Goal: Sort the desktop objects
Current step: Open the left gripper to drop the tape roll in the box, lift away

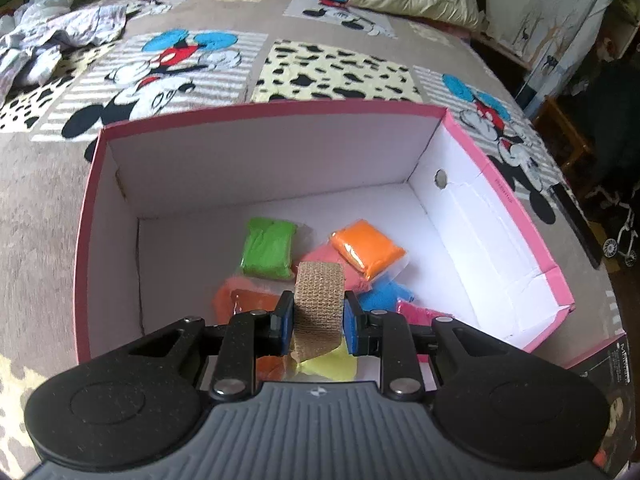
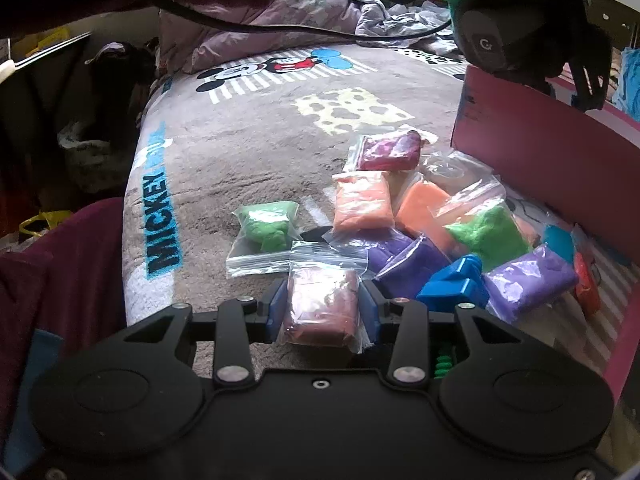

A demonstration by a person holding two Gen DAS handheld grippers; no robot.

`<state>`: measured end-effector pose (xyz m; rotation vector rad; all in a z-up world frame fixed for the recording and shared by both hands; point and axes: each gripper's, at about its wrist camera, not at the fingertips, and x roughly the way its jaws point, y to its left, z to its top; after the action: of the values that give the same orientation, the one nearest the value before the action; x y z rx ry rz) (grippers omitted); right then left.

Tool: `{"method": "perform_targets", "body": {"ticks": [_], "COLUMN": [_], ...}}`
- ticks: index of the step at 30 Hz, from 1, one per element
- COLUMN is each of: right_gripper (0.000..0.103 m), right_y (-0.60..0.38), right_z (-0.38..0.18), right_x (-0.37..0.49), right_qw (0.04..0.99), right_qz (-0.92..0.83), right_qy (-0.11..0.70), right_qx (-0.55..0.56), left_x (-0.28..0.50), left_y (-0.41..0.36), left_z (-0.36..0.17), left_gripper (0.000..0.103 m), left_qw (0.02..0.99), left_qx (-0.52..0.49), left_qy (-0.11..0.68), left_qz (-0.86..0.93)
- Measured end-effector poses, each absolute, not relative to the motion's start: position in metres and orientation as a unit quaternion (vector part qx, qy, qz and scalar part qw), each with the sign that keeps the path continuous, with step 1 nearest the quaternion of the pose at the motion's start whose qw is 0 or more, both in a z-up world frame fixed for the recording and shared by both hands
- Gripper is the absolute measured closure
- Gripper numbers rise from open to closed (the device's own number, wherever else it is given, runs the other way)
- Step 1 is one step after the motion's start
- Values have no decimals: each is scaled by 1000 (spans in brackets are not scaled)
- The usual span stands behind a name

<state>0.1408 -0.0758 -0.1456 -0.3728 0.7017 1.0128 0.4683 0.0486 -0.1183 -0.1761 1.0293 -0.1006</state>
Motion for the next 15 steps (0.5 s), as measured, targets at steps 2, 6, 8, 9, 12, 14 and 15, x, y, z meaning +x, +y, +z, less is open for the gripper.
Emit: {"method": "perform_targets", "body": {"ticks": [2,6,8,9,12,14,15], "right_gripper": [64,64,64,64,64,64,64], "right_y": [-78,-81,-81,-82,-83,-84,-84], "right_z": [-145,-144,-143,-143,-143,-143,-143], "right_x": [141,141,140,140,139,139,139], "right_qw": [802,804,805,805,806,806,805], "right_qz": [470,468,468,467,466,467,468], "right_qy": [327,326,326,325,326,327,328], "right_qx": [-171,-168,-167,-166,-163,-162,-161], "left_x": [469,472,473,473,474,473,472], "left_y": [49,49,49,48,47,47,48], "left_z": [-121,-125,-127,-128,-129,-128,-126], "left_gripper": [79,79,79,79,77,66,48], "left_qw": [862,856,852,851,847,848,850], "left_qx": [-82,-78,-78,-76,-71,-74,-77], "left_qy": [498,509,516,519,525,523,521], "left_qz": [-43,-38,-38,-37,-32,-32,-33]}}
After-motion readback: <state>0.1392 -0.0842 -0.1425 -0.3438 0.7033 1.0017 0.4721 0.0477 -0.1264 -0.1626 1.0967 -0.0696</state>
